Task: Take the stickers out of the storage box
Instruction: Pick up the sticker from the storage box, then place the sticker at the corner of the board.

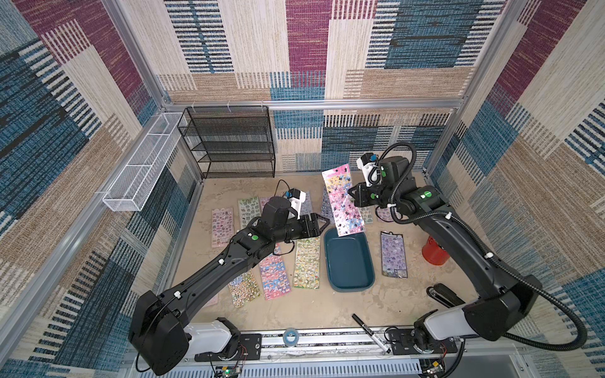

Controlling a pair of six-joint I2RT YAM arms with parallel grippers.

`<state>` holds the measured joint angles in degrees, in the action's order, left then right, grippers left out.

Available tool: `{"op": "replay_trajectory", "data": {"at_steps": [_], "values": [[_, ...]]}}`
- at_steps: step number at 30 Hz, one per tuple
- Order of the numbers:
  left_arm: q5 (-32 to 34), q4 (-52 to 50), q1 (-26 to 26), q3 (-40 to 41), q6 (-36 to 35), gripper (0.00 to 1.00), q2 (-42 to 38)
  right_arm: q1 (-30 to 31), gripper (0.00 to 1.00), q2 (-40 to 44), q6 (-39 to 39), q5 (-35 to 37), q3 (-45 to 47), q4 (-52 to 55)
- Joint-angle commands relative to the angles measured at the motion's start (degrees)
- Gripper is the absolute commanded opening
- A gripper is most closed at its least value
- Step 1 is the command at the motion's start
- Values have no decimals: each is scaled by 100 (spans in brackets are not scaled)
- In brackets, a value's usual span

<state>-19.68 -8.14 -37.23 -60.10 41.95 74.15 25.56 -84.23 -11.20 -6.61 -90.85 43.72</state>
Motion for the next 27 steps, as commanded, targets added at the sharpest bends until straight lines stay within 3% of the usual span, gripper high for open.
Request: {"op": "replay_trajectory", "data": {"at_steps": [1,10,20,27], "values": [[139,-311,14,-31,-337,74,22,-124,0,-346,434,1832,-390,741],[263,-815,0,74,-628,69,212,-604,0,-1283,936,2953,-1071,1003],[338,-851,-148,127,-669,67,604,-1118,0,-2496,939,3760,-1853,1132],[508,-1230,-200,63,-1081,67,660,-1416,0,-3135,1109,4148,-2241,741]]}}
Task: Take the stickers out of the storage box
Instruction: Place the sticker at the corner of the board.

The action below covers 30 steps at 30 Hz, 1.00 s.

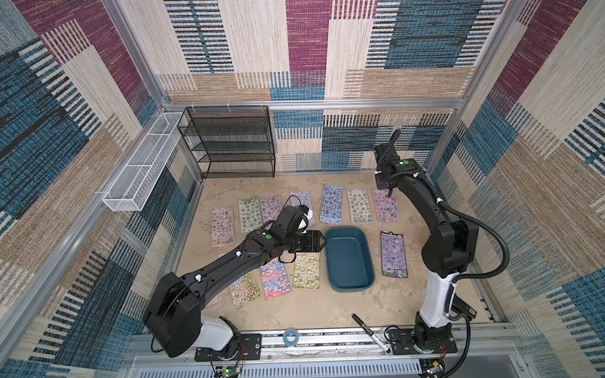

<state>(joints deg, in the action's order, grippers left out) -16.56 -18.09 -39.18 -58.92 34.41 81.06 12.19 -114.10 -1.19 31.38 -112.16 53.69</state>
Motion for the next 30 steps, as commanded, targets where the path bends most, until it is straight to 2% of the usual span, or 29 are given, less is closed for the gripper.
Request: {"op": "replay_trajectory", "data": {"at_steps": [1,11,16,20,30], "values": [[222,-247,-4,-48,-387,67,-62,-138,0,-214,119,358,-138,-300],[586,-281,-2,-7,-710,67,-179,-880,0,-1069,430,193,-724,-304],[531,-146,7,-71,-743,66,-10,-1191,0,-1251,459,-16,-851,-244],[469,-233,16,-244,-800,65,253,-1245,0,-1343,667,-3,-680,-476],[356,-321,51,-500,-867,64,594,-1257,0,-1953,721,53,-1040,-385]]}}
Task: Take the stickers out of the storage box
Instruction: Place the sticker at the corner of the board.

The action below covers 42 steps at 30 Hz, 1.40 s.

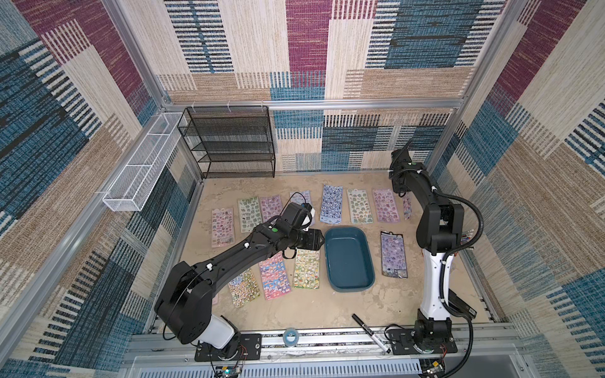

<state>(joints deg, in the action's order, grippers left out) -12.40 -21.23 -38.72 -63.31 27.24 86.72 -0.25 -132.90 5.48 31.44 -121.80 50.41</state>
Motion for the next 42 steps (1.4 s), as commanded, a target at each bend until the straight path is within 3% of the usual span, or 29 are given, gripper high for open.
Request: {"op": "replay_trajectory", "data": {"at_steps": [1,7,17,27,29,31,39,42], "values": [[-69,-6,17,-67,-146,64,46,-28,0,-83,75,38,-81,-74],[-172,-70,58,-214,-150,64,244,-38,0,-225,182,166,106,-163],[-283,-64,96,-296,-88,64,429,-127,0,-602,208,979,47,-189],[-377,-113,153,-454,-76,64,661,-271,0,-832,175,1071,-168,-168],[-403,-88,143,-454,-71,63,688,-289,10,-866,165,942,-225,-146],[-425,-107,172,-479,-75,63,730,-300,14,-928,143,910,-299,-102],[-416,-196,194,-549,-114,63,783,-443,16,-1028,70,953,-469,-14],[-438,-243,224,-605,-140,63,818,-492,23,-958,17,928,-524,4]]}}
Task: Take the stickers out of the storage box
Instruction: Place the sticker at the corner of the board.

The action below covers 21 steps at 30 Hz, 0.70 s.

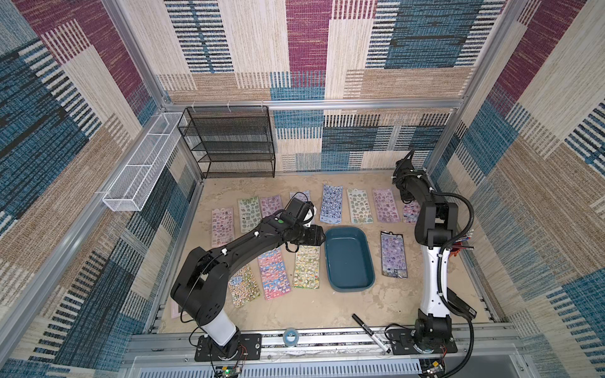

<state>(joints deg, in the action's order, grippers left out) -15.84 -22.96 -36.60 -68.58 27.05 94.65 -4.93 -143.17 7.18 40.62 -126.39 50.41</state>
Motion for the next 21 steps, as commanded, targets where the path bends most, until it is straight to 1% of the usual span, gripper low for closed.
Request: {"op": "replay_trajectory", "data": {"at_steps": [1,7,11,17,21], "values": [[-104,-94,12,-107,-129,63,33,-32,27,111,-178,-27,-83,12],[-169,0,13,-95,-86,63,10,-46,41,390,-274,-130,-99,30],[-192,-37,11,-70,-86,63,-38,-44,42,653,-339,-311,-22,30],[-32,-29,21,45,-72,63,-298,-7,40,1258,-572,-1161,187,58],[101,55,78,177,-28,63,-631,262,42,1777,-560,-1209,563,-118]]}}
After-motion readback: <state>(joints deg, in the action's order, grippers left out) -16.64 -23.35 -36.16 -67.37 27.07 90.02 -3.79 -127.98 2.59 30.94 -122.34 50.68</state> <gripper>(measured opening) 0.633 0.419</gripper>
